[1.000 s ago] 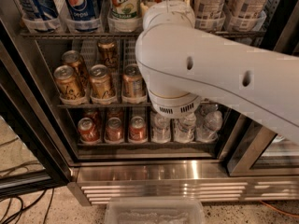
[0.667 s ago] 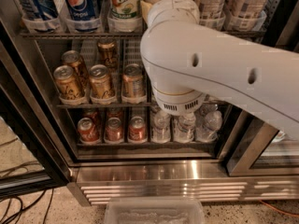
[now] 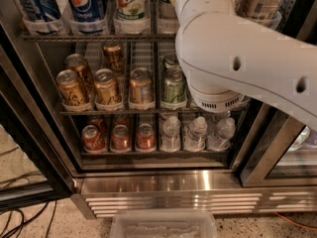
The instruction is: Pick 7up can from top shelf of fridge
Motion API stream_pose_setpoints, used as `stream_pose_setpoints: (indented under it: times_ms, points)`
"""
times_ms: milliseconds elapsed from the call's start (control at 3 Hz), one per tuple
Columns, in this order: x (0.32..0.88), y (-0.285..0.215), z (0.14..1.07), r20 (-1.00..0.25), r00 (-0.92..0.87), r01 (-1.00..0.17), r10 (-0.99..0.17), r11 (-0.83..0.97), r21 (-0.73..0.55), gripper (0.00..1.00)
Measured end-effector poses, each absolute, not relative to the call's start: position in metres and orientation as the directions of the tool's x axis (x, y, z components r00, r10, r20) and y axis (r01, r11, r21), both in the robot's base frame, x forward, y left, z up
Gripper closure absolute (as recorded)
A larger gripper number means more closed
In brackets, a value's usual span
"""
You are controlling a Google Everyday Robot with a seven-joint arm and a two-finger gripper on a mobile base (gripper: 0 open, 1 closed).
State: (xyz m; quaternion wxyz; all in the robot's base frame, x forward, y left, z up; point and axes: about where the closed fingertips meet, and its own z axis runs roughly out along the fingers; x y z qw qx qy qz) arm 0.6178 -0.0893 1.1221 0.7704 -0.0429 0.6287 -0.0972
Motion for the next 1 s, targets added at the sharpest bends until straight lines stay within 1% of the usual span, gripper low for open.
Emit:
stream_pose_setpoints:
  times_ms: [333, 667, 1000]
  points:
    - [0.609, -0.096, 1.139, -0.948, 0.247, 0.073, -0.2, 0.98, -0.187, 1.0]
    - [0.588, -0.112, 1.156, -0.942, 0.304, -0.017, -0.14, 0.988, -0.152, 1.0]
    - [0.565, -0.121, 1.168, -0.94, 0.34, -0.195, 0.019, 0.98, -0.05, 1.0]
